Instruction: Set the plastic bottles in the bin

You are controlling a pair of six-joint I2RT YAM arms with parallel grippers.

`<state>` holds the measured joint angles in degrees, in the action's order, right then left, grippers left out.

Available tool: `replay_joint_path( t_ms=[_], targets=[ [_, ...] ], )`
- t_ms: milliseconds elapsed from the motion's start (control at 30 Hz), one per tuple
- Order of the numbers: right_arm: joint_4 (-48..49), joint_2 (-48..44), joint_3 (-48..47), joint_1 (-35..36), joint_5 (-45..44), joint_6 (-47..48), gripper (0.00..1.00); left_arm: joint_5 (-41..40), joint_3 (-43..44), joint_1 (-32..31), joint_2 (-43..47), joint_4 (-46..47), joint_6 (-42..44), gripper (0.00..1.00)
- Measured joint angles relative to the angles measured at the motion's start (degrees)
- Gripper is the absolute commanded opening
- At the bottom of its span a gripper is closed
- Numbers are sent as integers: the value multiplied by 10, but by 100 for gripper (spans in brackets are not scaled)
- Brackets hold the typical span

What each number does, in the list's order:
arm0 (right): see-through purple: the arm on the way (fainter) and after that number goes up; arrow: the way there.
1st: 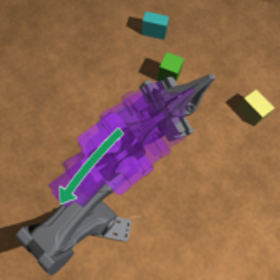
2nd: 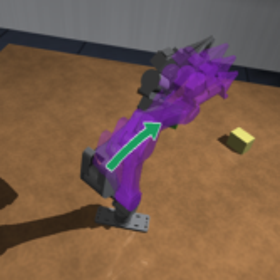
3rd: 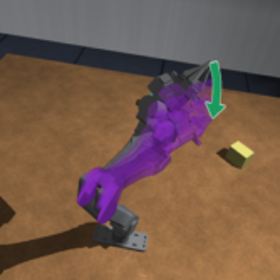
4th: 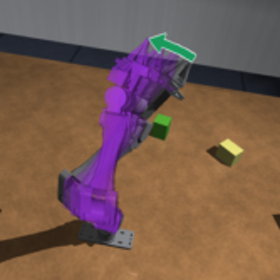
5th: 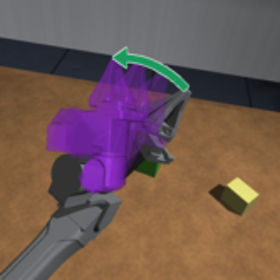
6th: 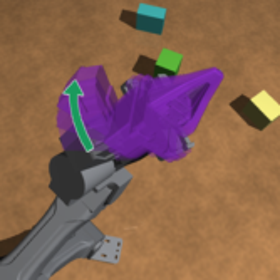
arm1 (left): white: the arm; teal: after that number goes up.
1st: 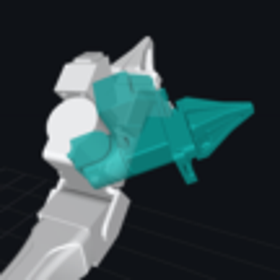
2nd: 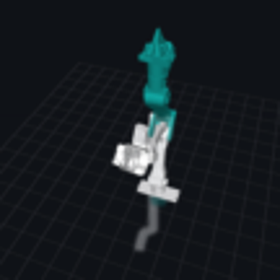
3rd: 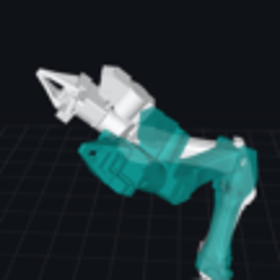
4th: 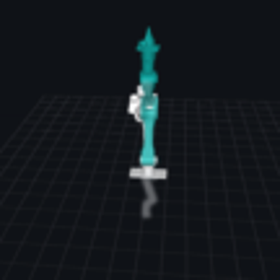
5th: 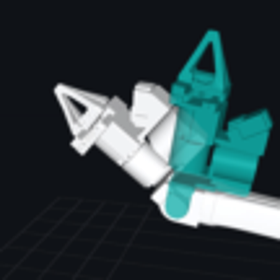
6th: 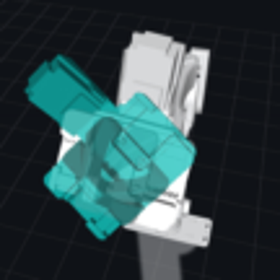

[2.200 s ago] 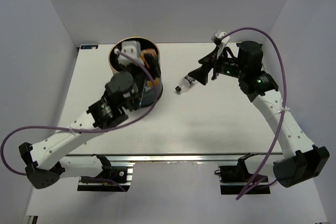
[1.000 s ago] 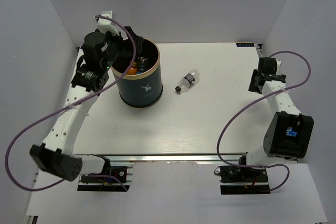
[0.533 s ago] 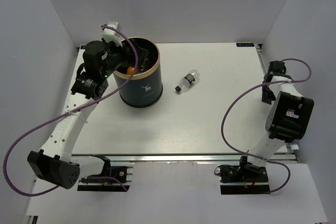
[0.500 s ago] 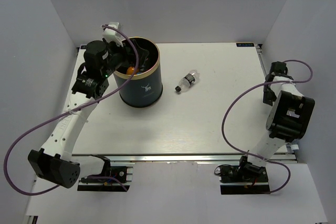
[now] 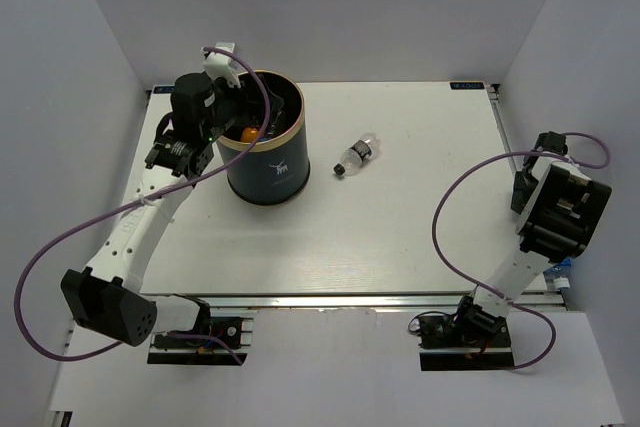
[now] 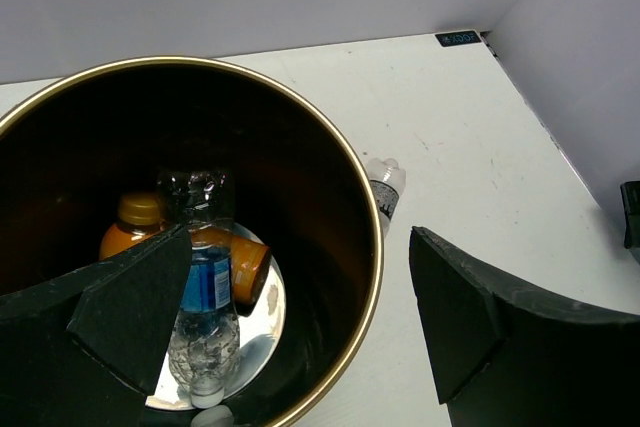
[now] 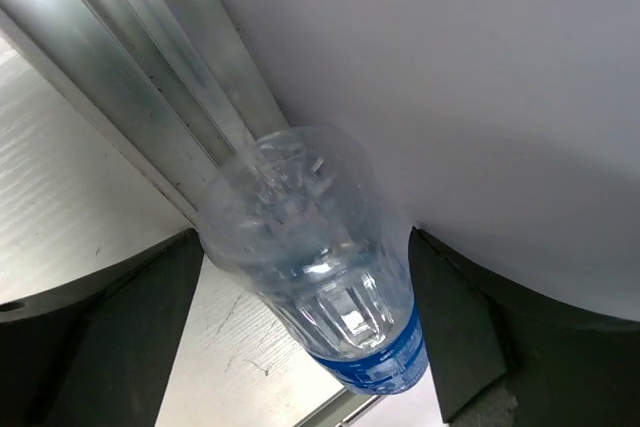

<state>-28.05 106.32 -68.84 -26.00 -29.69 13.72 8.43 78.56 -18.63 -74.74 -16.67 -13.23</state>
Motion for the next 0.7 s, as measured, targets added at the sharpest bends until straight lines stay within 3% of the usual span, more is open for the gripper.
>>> replay_joint_path(
  t_ms=[200,300,367,400,500,700],
  targets=[
    [-14,14,-14,-3,16,-13,82,-11,0,0,0,-2,1,98],
    [-18,17,-17,-3,19,-20,75,-18,0,0,1,-2,1,98],
    [-19,18,-18,-3,21,-23,66,-21,0,0,4,-2,1,98],
    [-19,19,-18,-3,20,-24,49,-22,0,0,6,-2,1,98],
    [-20,19,-18,-3,18,-24,27,-28,0,0,14,-2,1,98],
    [-22,11,-18,-6,29,-23,10,-36,-1,-1,30,0,1,98]
  ],
)
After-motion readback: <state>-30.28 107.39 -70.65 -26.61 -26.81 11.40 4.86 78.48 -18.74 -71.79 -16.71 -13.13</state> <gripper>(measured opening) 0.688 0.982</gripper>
